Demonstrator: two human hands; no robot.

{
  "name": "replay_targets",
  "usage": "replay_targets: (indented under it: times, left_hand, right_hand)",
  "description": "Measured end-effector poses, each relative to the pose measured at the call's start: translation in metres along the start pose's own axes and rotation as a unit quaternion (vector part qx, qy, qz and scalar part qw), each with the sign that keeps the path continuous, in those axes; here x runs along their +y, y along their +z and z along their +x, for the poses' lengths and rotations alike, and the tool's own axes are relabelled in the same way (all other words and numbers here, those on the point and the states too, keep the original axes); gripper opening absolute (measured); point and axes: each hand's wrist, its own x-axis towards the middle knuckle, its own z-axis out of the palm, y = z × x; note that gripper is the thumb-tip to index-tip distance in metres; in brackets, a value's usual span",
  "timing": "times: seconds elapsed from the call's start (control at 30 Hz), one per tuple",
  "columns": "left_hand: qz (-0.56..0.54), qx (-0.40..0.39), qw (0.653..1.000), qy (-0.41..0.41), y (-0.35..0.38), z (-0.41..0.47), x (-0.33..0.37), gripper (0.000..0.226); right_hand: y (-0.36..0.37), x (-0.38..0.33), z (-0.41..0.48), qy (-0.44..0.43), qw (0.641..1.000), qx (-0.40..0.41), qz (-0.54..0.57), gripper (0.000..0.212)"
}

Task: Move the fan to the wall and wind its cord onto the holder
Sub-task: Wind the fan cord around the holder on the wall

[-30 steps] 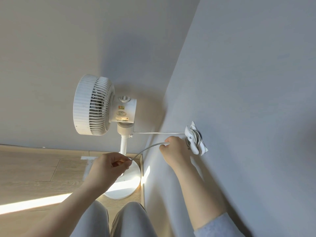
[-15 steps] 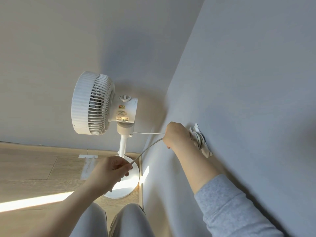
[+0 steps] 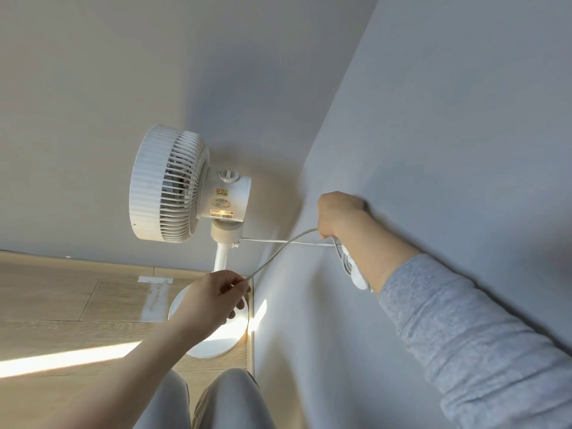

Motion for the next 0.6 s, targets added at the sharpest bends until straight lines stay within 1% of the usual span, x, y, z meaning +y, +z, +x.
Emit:
replay_targets:
  times: [0.03,0.1,0.13,0.2,0.23,0.3,0.4,0.5,0.57,0.6]
  left_hand:
    - [0.003,0.0,1.0,0.007,0.0,0.001,0.001,0.017]
    - [-0.004,0.001,1.0,0.019,0.001,0.003,0.004,0.017]
    - [-0.016,0.001,1.0,0.023,0.001,0.005,0.005,0.017]
    - [-0.048,0.003,0.999,0.025,0.003,0.008,0.01,0.015]
    - [-0.065,0.004,0.998,0.023,0.003,0.01,0.012,0.015]
    - [-0.083,0.01,0.996,0.025,0.003,0.014,0.015,0.015]
    - [-0.099,0.027,0.994,0.023,0.003,0.02,0.018,0.013]
    - [-0.119,0.036,0.992,0.018,0.004,0.025,0.025,0.012]
    - [-0.128,0.038,0.991,0.022,0.005,0.028,0.031,0.011]
    - [-0.128,0.039,0.991,0.026,0.005,0.028,0.033,0.012]
  right_hand:
    - [-0.002,0.002,0.002,-0.002,1.0,0.004,-0.006,0.034]
    - [-0.006,0.006,0.006,-0.005,1.0,-0.006,-0.018,0.035]
    - [-0.008,0.007,0.007,-0.005,1.0,-0.017,-0.022,0.034]
    - [-0.014,0.007,0.008,-0.004,0.999,-0.034,-0.035,0.022]
    - [-0.017,0.008,0.009,-0.004,0.999,-0.038,-0.038,0.022]
    - [-0.022,0.011,0.01,-0.006,0.998,-0.044,-0.05,0.037]
    - [-0.029,0.013,0.008,-0.011,0.997,-0.035,-0.066,0.04]
    - [-0.031,0.014,0.006,-0.023,0.996,-0.015,-0.082,0.032]
    - [-0.033,0.017,0.002,-0.034,0.997,0.01,-0.065,0.015]
    - [-0.033,0.02,0.0,-0.035,0.998,0.022,-0.048,0.012]
